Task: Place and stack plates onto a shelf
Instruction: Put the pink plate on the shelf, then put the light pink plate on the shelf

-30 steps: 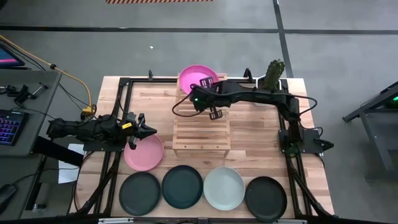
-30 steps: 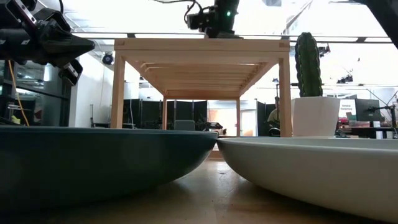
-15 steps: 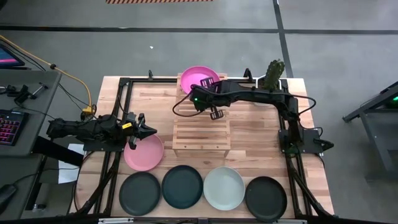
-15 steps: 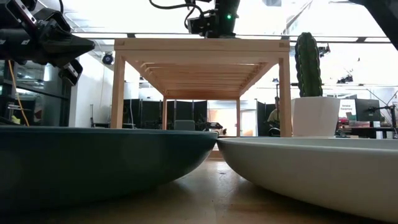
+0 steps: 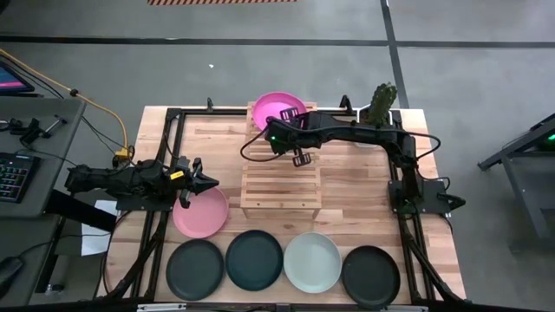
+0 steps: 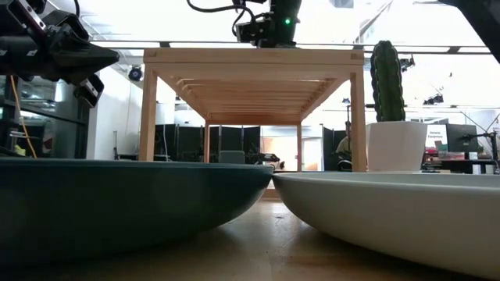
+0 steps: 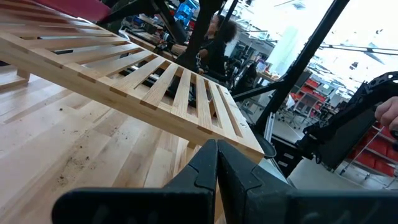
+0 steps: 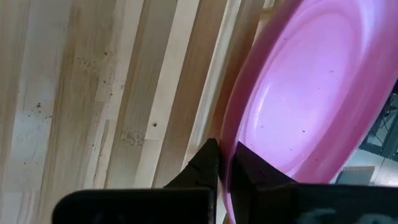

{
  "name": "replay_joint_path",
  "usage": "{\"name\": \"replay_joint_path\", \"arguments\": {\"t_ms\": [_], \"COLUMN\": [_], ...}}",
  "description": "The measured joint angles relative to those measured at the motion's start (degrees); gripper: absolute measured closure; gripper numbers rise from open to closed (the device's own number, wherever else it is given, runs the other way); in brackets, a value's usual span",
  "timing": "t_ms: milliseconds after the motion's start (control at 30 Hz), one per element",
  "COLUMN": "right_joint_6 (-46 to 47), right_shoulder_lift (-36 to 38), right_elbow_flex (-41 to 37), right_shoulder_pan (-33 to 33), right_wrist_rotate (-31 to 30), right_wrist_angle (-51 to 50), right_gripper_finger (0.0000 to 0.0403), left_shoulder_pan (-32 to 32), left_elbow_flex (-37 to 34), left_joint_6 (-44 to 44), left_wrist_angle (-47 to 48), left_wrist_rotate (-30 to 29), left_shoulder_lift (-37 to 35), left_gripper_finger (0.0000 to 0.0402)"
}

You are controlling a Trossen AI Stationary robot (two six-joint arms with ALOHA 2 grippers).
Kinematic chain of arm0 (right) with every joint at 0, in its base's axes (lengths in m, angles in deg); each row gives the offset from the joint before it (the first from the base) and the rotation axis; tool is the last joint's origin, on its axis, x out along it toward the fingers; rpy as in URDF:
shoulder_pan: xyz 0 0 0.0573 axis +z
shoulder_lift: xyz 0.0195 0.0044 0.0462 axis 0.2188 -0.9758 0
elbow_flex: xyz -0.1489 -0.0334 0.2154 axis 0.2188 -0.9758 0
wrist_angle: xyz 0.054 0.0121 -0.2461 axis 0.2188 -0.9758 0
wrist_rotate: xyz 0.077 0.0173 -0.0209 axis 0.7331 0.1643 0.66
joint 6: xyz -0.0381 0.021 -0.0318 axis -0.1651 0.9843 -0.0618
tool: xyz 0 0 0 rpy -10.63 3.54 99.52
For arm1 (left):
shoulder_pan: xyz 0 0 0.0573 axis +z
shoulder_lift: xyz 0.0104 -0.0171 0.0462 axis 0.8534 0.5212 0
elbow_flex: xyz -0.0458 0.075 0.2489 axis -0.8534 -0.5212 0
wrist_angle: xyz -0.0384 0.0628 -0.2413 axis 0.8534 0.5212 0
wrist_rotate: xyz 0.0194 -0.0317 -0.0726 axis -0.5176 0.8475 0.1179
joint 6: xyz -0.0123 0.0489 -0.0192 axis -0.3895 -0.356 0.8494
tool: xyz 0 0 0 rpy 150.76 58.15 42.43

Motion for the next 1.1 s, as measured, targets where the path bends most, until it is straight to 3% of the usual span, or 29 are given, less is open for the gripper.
{"name": "replay_joint_path", "arguments": {"t_ms": [400, 567, 700, 933, 1000, 1100], "right_joint_6": [-0.05, -0.06, 4.54, 22.26, 24.85, 28.49], "right_shoulder_lift": [0.27, 3.50, 8.34, 17.89, 21.46, 28.41], "right_elbow_flex": [0.00, 0.02, 0.02, -1.15, -3.81, -11.62], "right_shoulder_pan": [0.00, 0.00, -0.03, 0.62, 2.28, 5.93], "right_wrist_rotate": [-0.04, 1.16, 10.55, 40.92, 44.39, 43.28], "right_wrist_angle": [0.02, -1.01, -3.51, -9.68, -9.68, -7.89], "right_gripper_finger": [0.0279, 0.0253, 0.0249, 0.0249, 0.0249, 0.0249], "left_shoulder_pan": [-0.02, -0.01, 0.00, -0.01, -0.02, -0.01], "left_elbow_flex": [-0.02, 0.00, -0.02, -0.01, -0.01, -0.01], "left_joint_6": [0.00, 0.00, 0.00, 0.00, 0.00, 0.00], "left_wrist_angle": [0.00, -0.01, -0.02, -0.04, 0.00, 0.00], "left_wrist_rotate": [-0.02, -0.02, 0.00, -0.02, 0.00, 0.00], "left_shoulder_lift": [0.00, 0.00, 0.00, 0.00, 0.00, 0.00], "left_gripper_finger": [0.0401, 0.0401, 0.0401, 0.0401, 0.0401, 0.0401]}}
